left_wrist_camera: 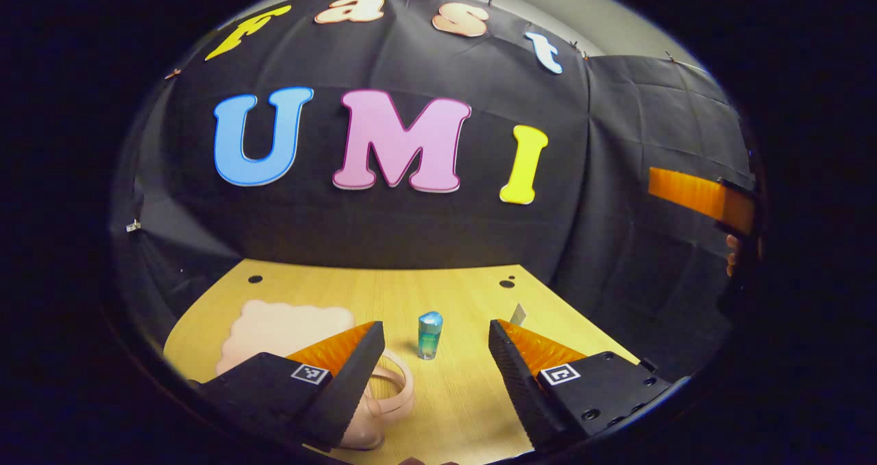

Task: First open the suitcase, pack the skin care products into it, and then close the suitcase.

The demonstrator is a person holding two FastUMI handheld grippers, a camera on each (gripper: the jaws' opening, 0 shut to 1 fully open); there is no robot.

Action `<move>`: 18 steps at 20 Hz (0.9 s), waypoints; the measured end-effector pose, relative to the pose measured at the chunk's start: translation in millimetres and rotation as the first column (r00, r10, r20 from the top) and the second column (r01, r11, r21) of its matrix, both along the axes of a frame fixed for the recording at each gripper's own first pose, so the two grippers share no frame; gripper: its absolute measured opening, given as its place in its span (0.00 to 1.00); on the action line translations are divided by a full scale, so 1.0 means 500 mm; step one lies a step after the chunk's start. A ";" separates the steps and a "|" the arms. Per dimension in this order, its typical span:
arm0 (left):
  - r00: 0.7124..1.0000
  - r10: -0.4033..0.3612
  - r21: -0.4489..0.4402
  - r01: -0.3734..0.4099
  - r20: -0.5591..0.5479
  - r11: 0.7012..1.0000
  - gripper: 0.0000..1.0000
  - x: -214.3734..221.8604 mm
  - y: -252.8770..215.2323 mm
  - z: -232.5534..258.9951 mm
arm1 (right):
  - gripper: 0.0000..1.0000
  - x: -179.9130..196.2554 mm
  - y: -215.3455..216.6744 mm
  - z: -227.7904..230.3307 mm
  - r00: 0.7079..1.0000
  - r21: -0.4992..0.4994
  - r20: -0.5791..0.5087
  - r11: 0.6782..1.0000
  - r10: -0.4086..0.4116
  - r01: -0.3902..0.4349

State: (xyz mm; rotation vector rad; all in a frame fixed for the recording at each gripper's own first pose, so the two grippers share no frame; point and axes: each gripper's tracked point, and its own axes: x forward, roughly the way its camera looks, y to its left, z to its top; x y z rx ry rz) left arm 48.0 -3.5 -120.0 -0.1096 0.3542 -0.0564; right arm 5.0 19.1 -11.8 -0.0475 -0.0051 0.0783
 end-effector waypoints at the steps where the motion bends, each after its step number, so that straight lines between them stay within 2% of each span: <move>1: 0.998 -0.001 -0.006 0.000 -0.057 1.000 0.96 0.009 -0.006 -0.033 | 0.96 0.002 -0.002 -0.006 1.000 -0.003 -0.001 1.000 0.015 -0.015; 3: 0.986 0.015 0.014 -0.013 -0.163 1.000 0.97 0.027 0.003 -0.090 | 0.96 0.009 -0.014 -0.020 0.999 -0.006 -0.003 0.999 0.036 -0.036; 5: 0.963 0.044 0.049 -0.032 -0.266 0.998 0.96 0.039 0.007 -0.142 | 0.96 0.020 -0.036 -0.042 0.999 0.004 -0.018 0.999 0.045 -0.044; 8: 0.915 0.075 0.078 -0.048 -0.397 0.996 0.97 0.067 0.005 -0.202 | 0.96 0.044 -0.072 -0.086 0.997 0.031 -0.060 0.999 0.043 -0.042; 12: 0.850 0.126 0.149 -0.056 -0.512 0.987 0.97 0.116 0.024 -0.288 | 0.96 0.069 -0.126 -0.137 0.994 0.060 -0.105 0.998 0.030 -0.024; 14: 0.803 0.122 0.125 -0.060 -0.583 0.990 0.96 0.115 0.023 -0.319 | 0.96 0.075 -0.153 -0.164 0.991 0.079 -0.133 0.997 0.019 -0.008; 15: 0.796 0.127 0.107 -0.078 -0.592 0.991 0.96 0.128 0.025 -0.340 | 0.96 0.081 -0.166 -0.177 0.989 0.089 -0.149 0.996 0.011 0.002; 16: 0.786 0.132 0.105 -0.085 -0.604 0.991 0.95 0.135 0.030 -0.353 | 0.96 0.084 -0.179 -0.190 0.986 0.100 -0.164 0.995 0.006 0.011; 18: 0.771 0.142 0.120 -0.086 -0.621 0.989 0.81 0.137 0.035 -0.374 | 0.96 0.091 -0.200 -0.213 0.981 0.118 -0.194 0.993 -0.005 0.029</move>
